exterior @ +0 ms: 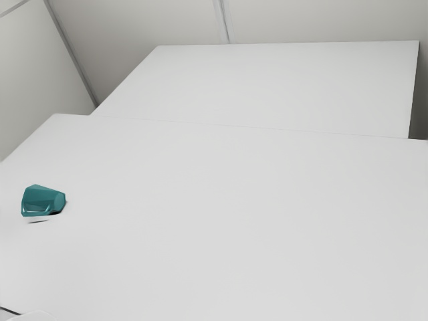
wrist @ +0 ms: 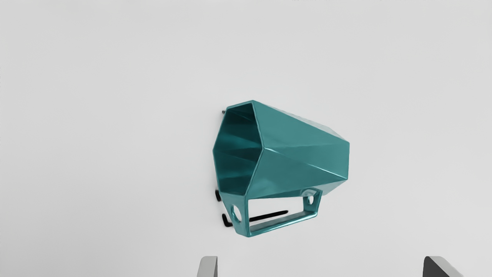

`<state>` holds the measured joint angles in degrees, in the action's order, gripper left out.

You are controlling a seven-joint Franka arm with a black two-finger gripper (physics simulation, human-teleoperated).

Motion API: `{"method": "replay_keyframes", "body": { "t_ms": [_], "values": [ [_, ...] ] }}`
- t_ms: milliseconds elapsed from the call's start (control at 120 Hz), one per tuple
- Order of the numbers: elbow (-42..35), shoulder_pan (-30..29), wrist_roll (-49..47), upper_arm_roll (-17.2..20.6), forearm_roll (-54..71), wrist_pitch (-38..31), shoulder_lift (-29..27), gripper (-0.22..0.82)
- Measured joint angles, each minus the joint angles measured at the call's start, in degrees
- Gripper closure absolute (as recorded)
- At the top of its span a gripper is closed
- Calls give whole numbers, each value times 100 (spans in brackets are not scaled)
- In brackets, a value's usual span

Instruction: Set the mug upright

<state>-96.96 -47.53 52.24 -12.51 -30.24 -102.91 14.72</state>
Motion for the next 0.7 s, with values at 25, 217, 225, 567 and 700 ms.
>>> {"method": "replay_keyframes", "body": {
  "t_ms": [25, 217, 225, 567, 700],
  "values": [
    [87, -40, 126, 11, -55, 5, 97, 3],
    [527, -234, 975, 38, -468, 152, 665, 3],
    [530, -239, 1008, 39, -488, 157, 683, 3],
    [537, -274, 2020, 129, -1063, 264, 1238, 3],
    [503, -274, 2280, 152, -1240, 305, 1312, 3]
  ]
}}
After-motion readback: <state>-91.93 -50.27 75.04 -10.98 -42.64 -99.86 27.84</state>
